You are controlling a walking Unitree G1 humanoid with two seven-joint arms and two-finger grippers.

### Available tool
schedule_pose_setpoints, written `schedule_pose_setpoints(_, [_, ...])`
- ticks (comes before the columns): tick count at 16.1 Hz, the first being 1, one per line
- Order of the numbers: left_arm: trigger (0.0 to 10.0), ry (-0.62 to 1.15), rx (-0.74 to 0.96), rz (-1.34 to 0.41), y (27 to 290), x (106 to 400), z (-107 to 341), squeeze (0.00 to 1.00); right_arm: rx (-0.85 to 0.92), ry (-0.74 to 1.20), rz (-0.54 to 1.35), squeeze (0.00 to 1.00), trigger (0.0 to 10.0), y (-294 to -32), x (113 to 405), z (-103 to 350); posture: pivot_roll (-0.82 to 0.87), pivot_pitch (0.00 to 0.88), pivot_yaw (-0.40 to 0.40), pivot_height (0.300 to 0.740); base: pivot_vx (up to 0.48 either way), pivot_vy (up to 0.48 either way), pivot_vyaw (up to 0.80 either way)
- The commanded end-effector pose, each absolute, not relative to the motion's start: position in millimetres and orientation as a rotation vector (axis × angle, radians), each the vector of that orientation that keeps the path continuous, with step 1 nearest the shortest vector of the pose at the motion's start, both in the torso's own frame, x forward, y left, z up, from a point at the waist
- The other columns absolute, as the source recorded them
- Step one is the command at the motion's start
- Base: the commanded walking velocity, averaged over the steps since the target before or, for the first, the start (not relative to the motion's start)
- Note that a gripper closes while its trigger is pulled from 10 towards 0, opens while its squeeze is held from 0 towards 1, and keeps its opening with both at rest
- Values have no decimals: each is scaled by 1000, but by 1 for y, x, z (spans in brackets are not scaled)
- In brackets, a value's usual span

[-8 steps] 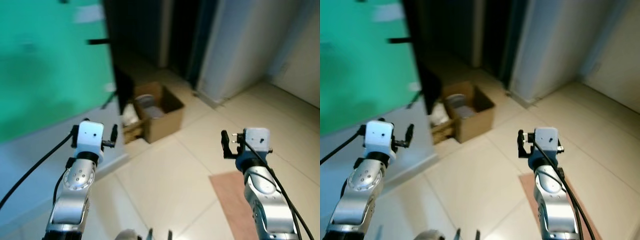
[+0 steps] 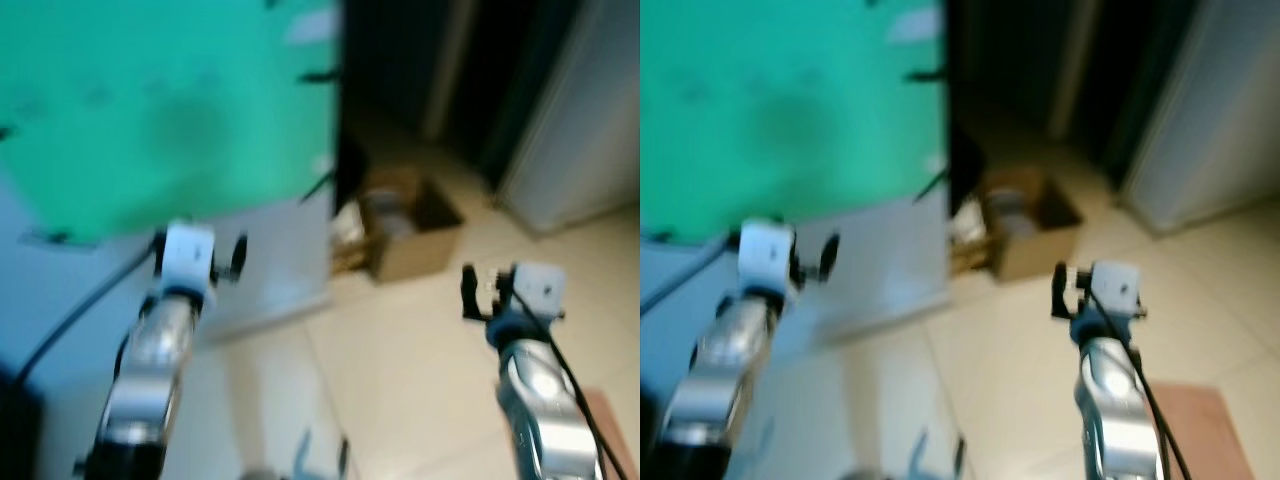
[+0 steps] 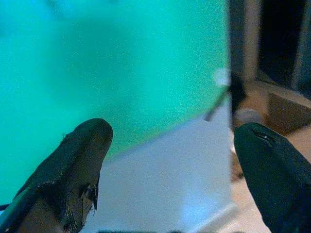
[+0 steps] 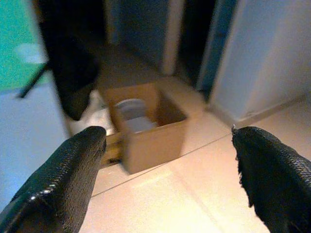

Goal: Hang keys on a hook

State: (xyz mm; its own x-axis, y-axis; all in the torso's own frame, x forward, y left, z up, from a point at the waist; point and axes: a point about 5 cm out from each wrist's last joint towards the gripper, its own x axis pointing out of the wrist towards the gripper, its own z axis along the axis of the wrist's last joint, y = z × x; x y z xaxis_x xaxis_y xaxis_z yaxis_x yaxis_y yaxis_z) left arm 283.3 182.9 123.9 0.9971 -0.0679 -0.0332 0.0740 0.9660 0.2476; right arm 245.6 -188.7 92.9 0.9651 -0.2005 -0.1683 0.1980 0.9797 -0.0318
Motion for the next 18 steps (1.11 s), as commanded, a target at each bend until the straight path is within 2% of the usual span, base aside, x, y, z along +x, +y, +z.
schedule_pose_setpoints(1, [10000, 38, 233, -98, 181, 285, 121, 59, -15, 152, -189, 1000, 10000, -185, 246, 97, -55, 0, 44, 740, 0, 0, 800])
schedule_pose_setpoints(3, [10000, 47, 209, -116, 179, 285, 121, 71, -22, 151, -186, 1000, 10000, -185, 246, 98, -62, 0, 49, 740, 129, 0, 800])
schedule_pose_setpoints(18, [10000, 57, 189, -130, 178, 282, 116, 98, -46, 157, -124, 1000, 10000, -180, 253, 99, -52, 0, 23, 740, 351, 0, 0])
